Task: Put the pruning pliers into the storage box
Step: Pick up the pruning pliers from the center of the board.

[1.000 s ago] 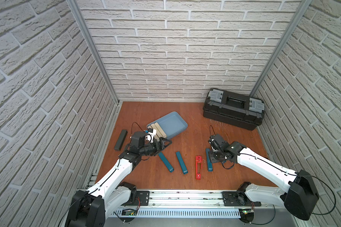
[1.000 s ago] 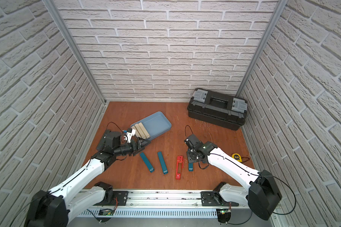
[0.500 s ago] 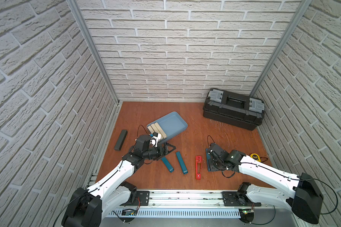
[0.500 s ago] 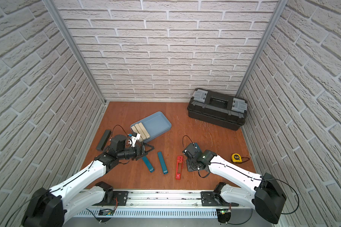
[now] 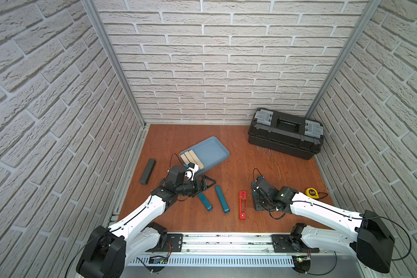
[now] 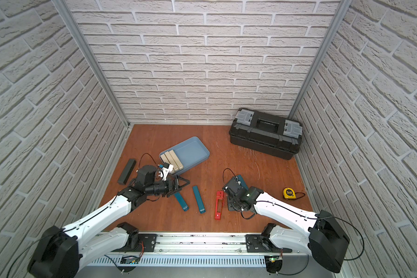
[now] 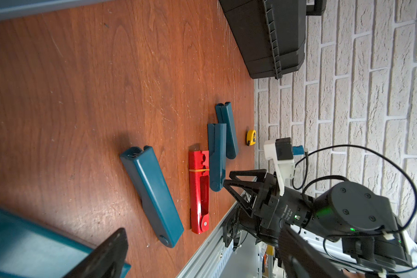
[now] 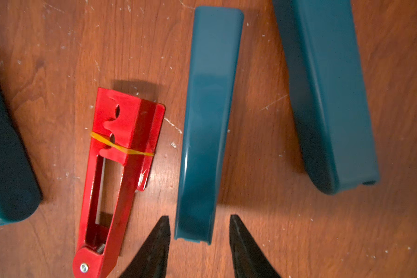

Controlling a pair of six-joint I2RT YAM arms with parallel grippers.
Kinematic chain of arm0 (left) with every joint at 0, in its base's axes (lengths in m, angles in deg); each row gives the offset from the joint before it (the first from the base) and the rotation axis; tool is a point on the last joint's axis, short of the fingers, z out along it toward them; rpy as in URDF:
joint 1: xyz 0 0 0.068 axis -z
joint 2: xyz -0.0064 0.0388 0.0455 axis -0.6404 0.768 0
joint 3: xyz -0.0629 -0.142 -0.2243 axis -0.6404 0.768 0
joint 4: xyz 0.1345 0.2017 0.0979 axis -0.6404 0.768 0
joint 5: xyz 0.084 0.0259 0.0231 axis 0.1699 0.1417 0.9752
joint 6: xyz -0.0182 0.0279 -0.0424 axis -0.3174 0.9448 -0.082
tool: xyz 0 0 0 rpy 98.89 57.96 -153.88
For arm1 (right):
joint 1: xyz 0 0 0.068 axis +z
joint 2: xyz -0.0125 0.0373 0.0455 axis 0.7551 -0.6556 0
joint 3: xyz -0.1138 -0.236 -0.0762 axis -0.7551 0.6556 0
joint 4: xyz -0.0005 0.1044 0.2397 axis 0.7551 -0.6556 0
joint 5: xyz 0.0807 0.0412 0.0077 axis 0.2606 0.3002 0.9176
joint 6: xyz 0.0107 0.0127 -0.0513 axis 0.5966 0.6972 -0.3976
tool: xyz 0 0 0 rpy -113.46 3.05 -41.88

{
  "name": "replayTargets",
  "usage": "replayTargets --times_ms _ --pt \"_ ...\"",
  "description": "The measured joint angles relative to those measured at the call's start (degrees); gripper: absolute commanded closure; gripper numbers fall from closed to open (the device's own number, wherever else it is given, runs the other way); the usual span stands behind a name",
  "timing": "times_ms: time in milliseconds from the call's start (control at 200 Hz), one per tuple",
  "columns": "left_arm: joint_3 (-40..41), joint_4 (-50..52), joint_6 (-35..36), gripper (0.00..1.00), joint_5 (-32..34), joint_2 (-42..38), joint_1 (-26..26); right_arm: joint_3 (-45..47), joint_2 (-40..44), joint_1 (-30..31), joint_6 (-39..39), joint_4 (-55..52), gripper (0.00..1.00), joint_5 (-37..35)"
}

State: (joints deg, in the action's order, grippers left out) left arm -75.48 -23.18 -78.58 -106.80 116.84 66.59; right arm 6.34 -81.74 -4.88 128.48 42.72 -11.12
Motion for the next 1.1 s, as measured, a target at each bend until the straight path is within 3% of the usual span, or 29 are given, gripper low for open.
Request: replayTargets --times_ms 595,680,775,830,1100 --pt "-0.66 0.04 0.52 0.02 0.15 2.05 0.04 0.0 -5.79 0.11 -0.04 1.84 0.6 -0.76" --pt "-0.66 0.02 0.66 0.02 0.15 2.21 0.04 0.0 -6.8 0.11 -0.04 2.01 0.65 -0.81" --pt "-0.66 0.04 0.9 0.02 0.15 2.69 0.04 0.0 -7.23 0.11 -0.11 2.49 0.87 -0.9" --pt "-0.66 0.04 1.07 0.02 0.15 2.95 0.04 -0.07 -7.21 0.17 -0.09 2.69 0.95 -1.09" --pt "-0.98 0.42 1.31 0.02 0.17 3.17 0.04 -1.38 -6.82 0.2 -0.55 0.22 0.98 -1.79"
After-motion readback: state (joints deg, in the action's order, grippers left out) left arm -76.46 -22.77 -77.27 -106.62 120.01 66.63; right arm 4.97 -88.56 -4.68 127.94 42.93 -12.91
